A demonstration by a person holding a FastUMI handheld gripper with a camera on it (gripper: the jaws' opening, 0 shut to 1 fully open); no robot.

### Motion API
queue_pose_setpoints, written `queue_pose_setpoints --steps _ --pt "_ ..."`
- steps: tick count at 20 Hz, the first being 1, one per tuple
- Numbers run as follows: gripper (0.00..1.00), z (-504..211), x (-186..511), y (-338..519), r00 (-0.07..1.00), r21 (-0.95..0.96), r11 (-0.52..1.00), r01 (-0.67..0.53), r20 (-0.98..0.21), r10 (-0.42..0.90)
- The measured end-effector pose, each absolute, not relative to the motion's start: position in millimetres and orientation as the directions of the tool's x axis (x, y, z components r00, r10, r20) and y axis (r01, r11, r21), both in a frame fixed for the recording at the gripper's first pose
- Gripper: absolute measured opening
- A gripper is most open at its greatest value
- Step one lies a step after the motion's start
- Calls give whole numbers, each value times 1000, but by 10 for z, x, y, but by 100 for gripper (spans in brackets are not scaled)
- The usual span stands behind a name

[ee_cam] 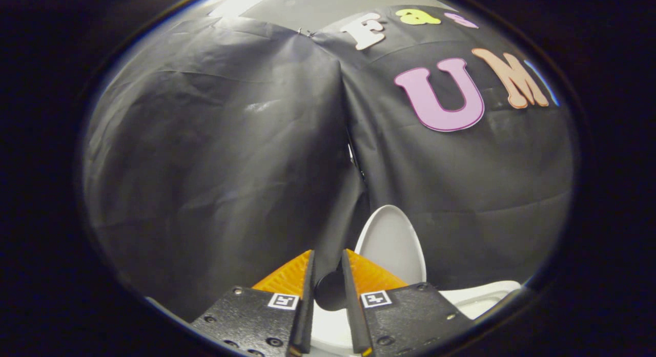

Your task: Open the toilet lid.

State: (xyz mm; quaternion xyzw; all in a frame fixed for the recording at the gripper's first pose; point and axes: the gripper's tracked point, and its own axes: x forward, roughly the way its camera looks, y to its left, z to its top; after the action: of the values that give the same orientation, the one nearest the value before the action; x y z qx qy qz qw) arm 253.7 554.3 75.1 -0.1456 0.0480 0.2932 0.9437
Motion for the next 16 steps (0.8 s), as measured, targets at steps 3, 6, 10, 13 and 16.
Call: queue_pose_setpoints --steps 3,6,10,13,16 --pt "46 842 2431 5570 800 -265 756 -599 -160 578" --pt "68 1030 2365 5521 797 -289 746 -600 -133 589" --pt "68 1326 2197 5299 800 -318 748 -583 -59 598" --pt "68 1558 2111 5023 832 -352 777 -522 -7 555" --pt "68 1834 2025 4677 862 -379 809 -449 55 504"
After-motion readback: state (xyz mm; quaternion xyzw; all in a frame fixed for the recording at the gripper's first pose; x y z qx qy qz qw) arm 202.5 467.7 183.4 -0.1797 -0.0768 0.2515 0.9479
